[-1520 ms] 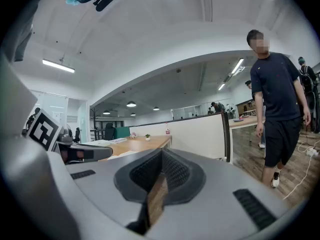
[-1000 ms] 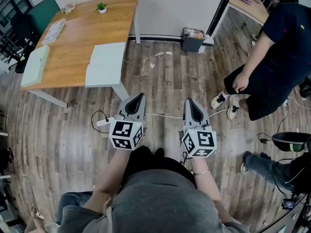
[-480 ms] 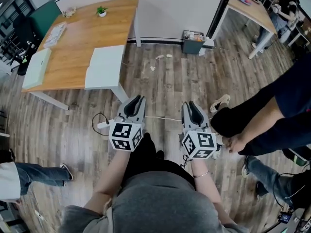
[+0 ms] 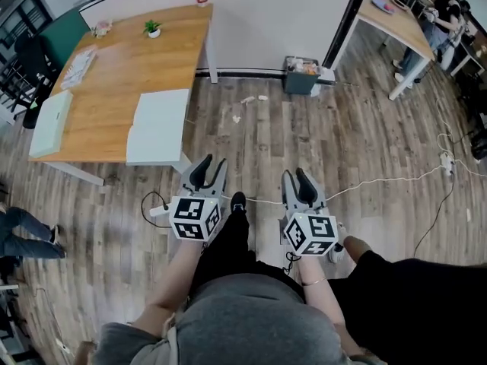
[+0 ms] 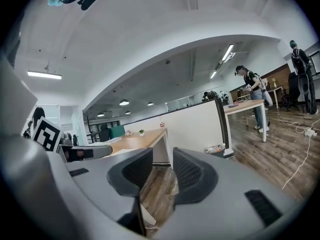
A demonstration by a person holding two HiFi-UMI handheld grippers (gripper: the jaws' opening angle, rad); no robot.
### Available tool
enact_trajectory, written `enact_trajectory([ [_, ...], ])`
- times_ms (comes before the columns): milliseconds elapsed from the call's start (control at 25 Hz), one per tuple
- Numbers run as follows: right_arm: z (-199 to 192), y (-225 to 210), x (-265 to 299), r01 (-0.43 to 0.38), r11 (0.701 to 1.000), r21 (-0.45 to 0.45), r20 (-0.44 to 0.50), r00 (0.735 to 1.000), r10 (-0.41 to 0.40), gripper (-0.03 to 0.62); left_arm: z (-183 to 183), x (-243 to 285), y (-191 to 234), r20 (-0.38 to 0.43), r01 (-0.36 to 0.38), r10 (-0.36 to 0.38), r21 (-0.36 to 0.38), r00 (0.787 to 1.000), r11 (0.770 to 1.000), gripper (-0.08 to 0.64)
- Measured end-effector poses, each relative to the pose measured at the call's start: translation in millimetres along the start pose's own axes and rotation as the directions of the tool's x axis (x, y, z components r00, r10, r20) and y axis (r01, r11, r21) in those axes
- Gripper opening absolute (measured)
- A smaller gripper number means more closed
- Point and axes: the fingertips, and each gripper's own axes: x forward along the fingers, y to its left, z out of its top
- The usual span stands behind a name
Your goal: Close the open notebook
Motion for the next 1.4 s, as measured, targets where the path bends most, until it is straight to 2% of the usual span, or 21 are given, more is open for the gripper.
enact_trajectory([
  [320,25.1,-25.9,94.7,0.023,1.000,0.005,-0.011,1.000,-0.023,0.124,27.9,87.8,51.3,0.006,0.007,-0.007,-0.023,1.000,1.000,0.152],
  [520,53.6,-26.6,164.9,0.012,1.000,-0.007,-0.004,1.000,-0.012,0.123,52.8,136.1,96.0,0.010,-0.010,0.011,-0.029,1.000,1.000,0.152],
  [720,71.2,-14.6,228.8,-0.038,0.999,-0.026,-0.008,0.999,0.038,0.123,73.2,167.5,139.7,0.032,-0.052,0.054,-0.042,0.998,0.998,0.152],
  [960,75.0,14.6,287.3,-0.154,0.987,-0.049,-0.050,0.987,0.152,0.123,81.3,175.1,182.8,0.043,-0.143,0.146,-0.079,0.988,0.987,0.152],
  [1160,72.3,44.6,337.9,-0.295,0.953,-0.061,-0.103,0.952,0.288,0.123,82.6,176.9,205.4,0.050,-0.215,0.220,-0.086,0.974,0.973,0.152],
  [1240,69.4,61.8,363.0,-0.382,0.922,-0.065,-0.143,0.918,0.370,0.123,82.0,175.6,218.5,0.048,-0.279,0.286,-0.108,0.957,0.954,0.152],
  [1400,62.6,91.8,401.6,-0.521,0.852,-0.058,-0.210,0.840,0.500,0.123,79.9,172.7,245.9,0.040,-0.402,0.413,-0.160,0.910,0.901,0.152],
])
